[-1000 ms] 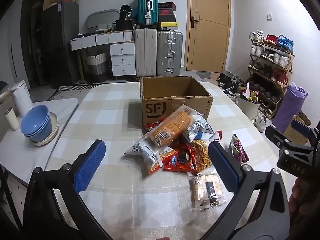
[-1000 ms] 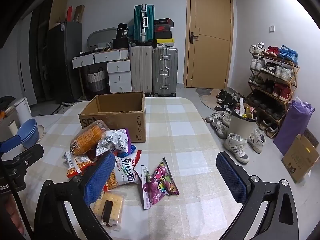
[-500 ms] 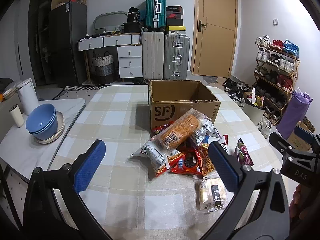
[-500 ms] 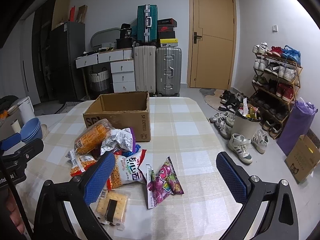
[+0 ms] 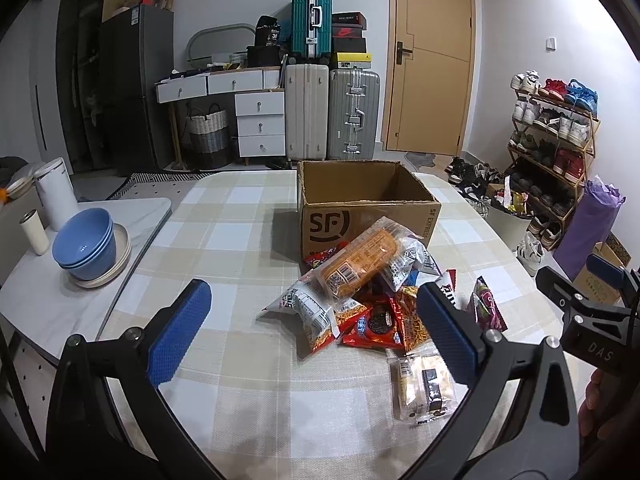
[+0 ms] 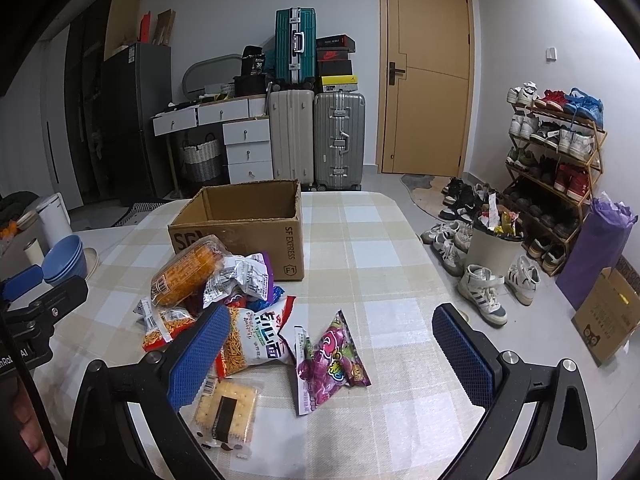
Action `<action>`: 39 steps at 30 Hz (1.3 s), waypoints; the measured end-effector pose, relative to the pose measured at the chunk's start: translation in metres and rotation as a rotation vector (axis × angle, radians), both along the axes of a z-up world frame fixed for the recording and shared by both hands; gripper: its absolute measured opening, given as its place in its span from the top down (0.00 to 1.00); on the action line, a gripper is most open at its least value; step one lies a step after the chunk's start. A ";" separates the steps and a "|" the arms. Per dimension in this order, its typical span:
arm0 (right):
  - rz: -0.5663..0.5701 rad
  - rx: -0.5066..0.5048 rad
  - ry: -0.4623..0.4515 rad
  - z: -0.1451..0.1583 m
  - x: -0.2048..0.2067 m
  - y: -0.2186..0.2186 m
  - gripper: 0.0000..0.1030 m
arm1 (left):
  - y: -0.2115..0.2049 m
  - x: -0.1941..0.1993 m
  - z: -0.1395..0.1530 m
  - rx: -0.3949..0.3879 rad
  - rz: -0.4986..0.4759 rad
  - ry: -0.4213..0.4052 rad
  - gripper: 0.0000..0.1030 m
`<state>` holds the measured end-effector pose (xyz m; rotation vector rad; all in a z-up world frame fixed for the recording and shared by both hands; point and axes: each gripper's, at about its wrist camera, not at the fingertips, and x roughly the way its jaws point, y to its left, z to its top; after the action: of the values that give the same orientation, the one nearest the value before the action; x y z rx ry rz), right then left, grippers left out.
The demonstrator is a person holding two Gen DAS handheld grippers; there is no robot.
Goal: Organize snacks
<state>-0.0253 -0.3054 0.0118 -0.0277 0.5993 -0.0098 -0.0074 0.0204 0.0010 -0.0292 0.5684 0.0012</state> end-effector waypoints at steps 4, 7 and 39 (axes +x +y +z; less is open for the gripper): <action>0.002 0.002 0.003 -0.002 0.001 0.001 0.00 | 0.000 0.000 0.000 0.000 0.001 -0.001 0.00; 0.005 0.004 0.005 -0.003 0.001 0.001 0.00 | 0.001 0.000 0.000 0.003 0.002 -0.001 0.00; 0.043 0.033 0.025 -0.007 0.002 0.001 0.00 | 0.012 0.007 -0.011 -0.019 0.011 0.025 0.00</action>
<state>-0.0230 -0.3044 0.0046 -0.0085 0.6241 0.0425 -0.0007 0.0326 -0.0096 -0.0511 0.5937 0.0067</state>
